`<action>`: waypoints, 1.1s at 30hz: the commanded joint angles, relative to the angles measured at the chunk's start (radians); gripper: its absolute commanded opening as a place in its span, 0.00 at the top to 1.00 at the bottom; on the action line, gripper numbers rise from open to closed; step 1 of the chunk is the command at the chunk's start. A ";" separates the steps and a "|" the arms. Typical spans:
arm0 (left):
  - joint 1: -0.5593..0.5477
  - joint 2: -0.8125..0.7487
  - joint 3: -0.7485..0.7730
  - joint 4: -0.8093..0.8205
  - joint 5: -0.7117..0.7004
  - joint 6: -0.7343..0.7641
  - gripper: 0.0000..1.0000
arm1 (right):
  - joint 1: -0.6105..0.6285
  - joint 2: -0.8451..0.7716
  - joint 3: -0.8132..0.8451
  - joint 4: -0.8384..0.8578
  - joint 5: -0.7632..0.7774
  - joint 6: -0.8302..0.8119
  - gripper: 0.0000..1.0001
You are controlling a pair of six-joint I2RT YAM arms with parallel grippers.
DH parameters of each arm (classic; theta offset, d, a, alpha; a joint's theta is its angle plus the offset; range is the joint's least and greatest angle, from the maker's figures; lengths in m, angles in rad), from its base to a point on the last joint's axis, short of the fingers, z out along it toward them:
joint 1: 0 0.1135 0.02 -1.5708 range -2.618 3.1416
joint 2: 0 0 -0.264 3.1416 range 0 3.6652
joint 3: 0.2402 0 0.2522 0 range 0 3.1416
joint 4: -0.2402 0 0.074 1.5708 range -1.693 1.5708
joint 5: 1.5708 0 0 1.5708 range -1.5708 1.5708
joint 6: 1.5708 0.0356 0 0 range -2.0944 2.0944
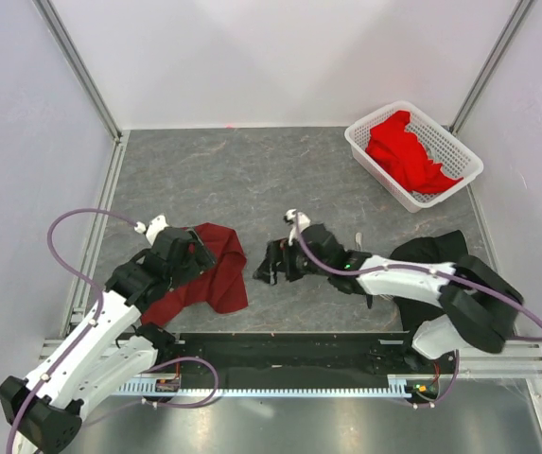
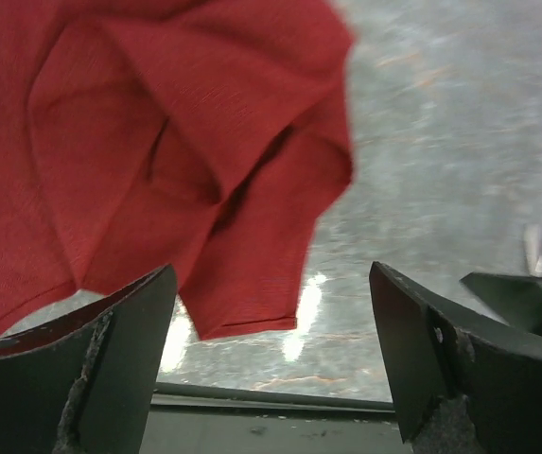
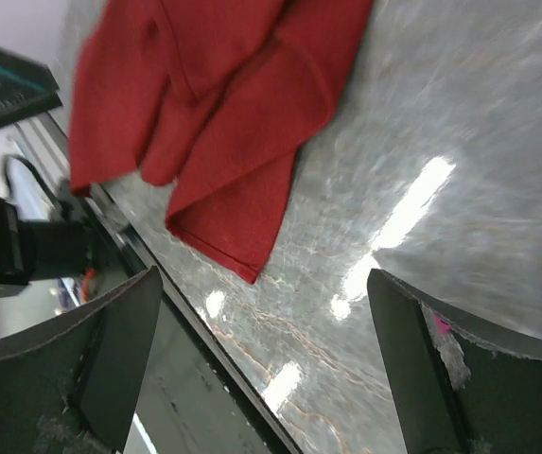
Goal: Fold the napkin into a case and place the utensils inside
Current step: Pick up the crumpled napkin from the corner of the board.
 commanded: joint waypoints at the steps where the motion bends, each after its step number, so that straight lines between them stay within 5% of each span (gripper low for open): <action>1: 0.004 0.020 -0.060 0.060 -0.040 -0.100 0.12 | 0.079 0.171 0.071 0.098 0.065 0.043 0.03; 8: 0.023 0.144 -0.094 0.176 -0.075 -0.124 0.15 | 0.090 0.348 0.152 0.193 0.031 0.058 0.12; 16: 0.112 0.328 -0.117 0.291 -0.036 -0.152 0.22 | 0.090 0.460 0.186 0.267 0.057 0.085 0.33; 24: 0.124 0.379 -0.149 0.416 -0.032 -0.139 0.30 | 0.090 0.549 0.203 0.336 0.104 0.168 0.41; 33: 0.167 0.344 -0.169 0.479 -0.022 -0.083 0.69 | 0.070 0.603 0.250 0.324 0.146 0.158 0.52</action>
